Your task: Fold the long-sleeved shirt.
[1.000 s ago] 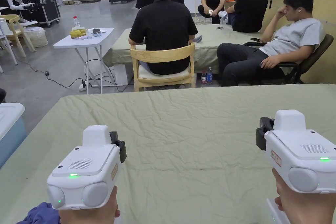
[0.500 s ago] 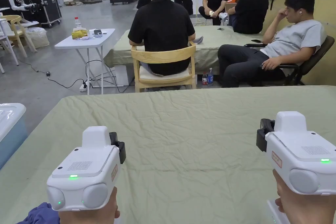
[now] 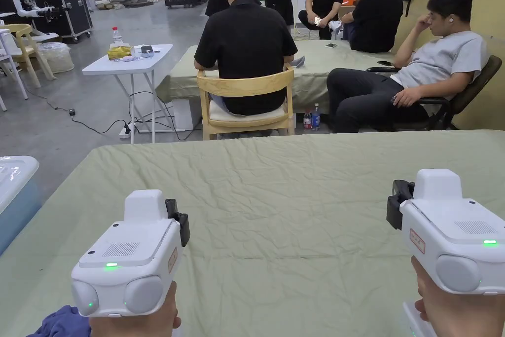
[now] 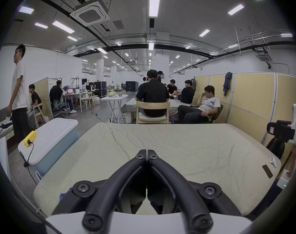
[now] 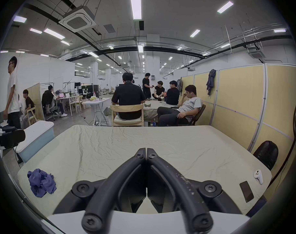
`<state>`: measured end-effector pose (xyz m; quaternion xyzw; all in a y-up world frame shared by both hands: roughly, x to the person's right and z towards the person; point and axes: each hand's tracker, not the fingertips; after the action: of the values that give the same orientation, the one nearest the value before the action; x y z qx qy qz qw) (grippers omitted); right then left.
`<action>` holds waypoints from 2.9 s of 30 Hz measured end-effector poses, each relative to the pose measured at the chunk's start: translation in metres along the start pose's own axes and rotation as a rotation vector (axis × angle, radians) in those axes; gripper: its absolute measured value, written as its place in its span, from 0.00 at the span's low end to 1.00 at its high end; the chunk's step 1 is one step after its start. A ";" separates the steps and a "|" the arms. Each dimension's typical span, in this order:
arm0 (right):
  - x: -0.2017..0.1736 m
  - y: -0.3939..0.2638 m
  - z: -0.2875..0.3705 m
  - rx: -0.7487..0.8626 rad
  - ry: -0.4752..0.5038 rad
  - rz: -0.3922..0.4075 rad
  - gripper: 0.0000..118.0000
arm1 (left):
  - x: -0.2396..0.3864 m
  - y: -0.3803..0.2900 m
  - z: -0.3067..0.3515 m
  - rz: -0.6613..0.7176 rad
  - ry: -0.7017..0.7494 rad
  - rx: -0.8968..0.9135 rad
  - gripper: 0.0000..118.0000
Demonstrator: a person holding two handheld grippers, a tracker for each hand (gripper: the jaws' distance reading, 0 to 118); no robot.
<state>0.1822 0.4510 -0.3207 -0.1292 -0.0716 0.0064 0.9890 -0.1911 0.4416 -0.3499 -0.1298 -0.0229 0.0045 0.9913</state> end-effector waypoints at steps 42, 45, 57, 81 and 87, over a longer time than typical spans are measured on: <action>-0.291 -0.031 0.005 -0.021 0.593 0.226 0.00 | -0.225 -0.076 0.103 0.128 0.440 -0.119 0.00; -0.290 -0.038 -0.002 -0.035 0.583 0.232 0.00 | -0.230 -0.076 0.083 0.073 0.370 -0.210 0.00; -0.297 -0.094 -0.055 -0.198 0.552 0.262 0.00 | -0.264 -0.106 -0.045 0.043 0.020 -0.775 0.00; -0.307 -0.148 -0.097 -0.367 0.524 0.284 0.00 | -0.290 -0.207 -0.146 0.230 0.038 -0.927 0.16; -0.301 -0.141 -0.091 -0.354 0.523 0.277 0.00 | -0.277 -0.212 -0.139 0.160 0.037 -0.878 0.09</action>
<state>-0.1037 0.2825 -0.4140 -0.3047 0.2024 0.0946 0.9259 -0.4611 0.1974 -0.4417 -0.5396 0.0054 0.0689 0.8391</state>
